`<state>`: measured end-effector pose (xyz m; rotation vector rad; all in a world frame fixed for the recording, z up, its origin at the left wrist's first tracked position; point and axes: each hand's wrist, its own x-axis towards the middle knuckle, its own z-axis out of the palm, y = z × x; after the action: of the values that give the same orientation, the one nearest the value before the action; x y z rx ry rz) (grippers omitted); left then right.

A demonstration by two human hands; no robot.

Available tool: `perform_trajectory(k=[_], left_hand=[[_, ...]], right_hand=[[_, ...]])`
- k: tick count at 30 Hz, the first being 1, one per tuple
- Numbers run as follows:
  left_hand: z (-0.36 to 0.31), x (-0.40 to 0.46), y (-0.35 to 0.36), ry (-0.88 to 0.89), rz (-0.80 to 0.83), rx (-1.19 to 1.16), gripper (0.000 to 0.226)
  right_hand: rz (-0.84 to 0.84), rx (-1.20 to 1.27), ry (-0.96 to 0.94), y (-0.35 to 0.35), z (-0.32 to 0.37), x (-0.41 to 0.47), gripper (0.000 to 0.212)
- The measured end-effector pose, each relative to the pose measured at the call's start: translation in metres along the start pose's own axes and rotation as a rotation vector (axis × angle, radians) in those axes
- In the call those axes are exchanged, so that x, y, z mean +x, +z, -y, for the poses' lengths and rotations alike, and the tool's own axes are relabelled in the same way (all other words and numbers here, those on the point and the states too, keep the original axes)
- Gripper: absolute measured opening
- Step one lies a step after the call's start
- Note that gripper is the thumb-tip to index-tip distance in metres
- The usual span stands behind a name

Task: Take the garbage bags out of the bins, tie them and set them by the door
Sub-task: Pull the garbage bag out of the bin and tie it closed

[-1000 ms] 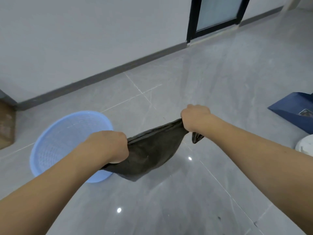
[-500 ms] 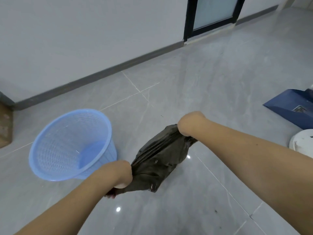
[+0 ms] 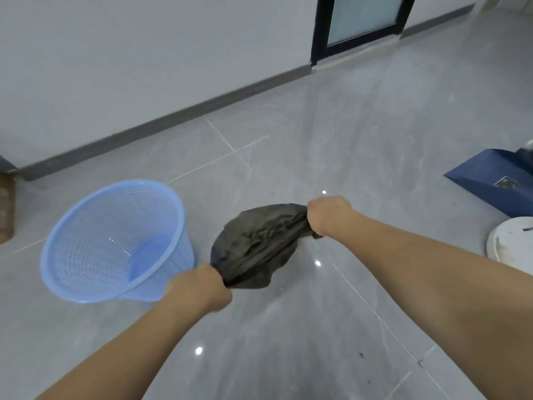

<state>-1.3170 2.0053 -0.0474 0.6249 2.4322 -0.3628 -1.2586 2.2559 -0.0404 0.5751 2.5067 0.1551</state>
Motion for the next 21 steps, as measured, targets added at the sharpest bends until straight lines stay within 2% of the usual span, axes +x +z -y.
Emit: perform_trajectory(k=[2,4,6,8,10,11,13,16,18,21], left_hand=[[-0.006,0.003,0.008,0.039,0.225,0.112,0.035],[-0.014,0.0,0.005,0.074,0.419,0.093,0.034],[-0.012,0.002,0.002,0.006,0.516,-0.126,0.037],[-0.007,0.01,-0.002,-0.108,0.542,-0.431,0.04],[-0.005,0.021,-0.005,-0.167,0.465,-0.795,0.036],[-0.004,0.026,-0.008,-0.179,0.391,-0.985,0.033],[-0.004,0.035,-0.017,-0.164,0.22,-1.333,0.026],[-0.002,0.045,-0.026,-0.142,0.002,-1.706,0.022],[-0.001,0.05,-0.024,-0.167,-0.169,-1.767,0.024],[0.0,0.046,-0.01,-0.105,-0.398,-1.645,0.037]], right_hand=[[0.158,0.031,0.048,0.006,0.004,0.001,0.017],[0.322,0.07,0.075,-0.001,0.006,-0.005,0.016],[0.494,0.194,0.102,-0.009,0.003,-0.012,0.014],[0.724,0.382,0.164,-0.013,-0.004,-0.016,0.036],[0.951,0.537,0.128,-0.009,-0.015,-0.011,0.041],[1.005,0.634,0.073,-0.006,-0.021,-0.006,0.04],[1.064,0.925,-0.043,-0.006,-0.036,0.001,0.029],[1.024,1.291,-0.203,-0.009,-0.051,0.003,0.016],[0.994,1.401,-0.267,-0.003,-0.05,0.002,0.011],[0.989,1.598,-0.293,0.007,-0.043,-0.002,0.009]])
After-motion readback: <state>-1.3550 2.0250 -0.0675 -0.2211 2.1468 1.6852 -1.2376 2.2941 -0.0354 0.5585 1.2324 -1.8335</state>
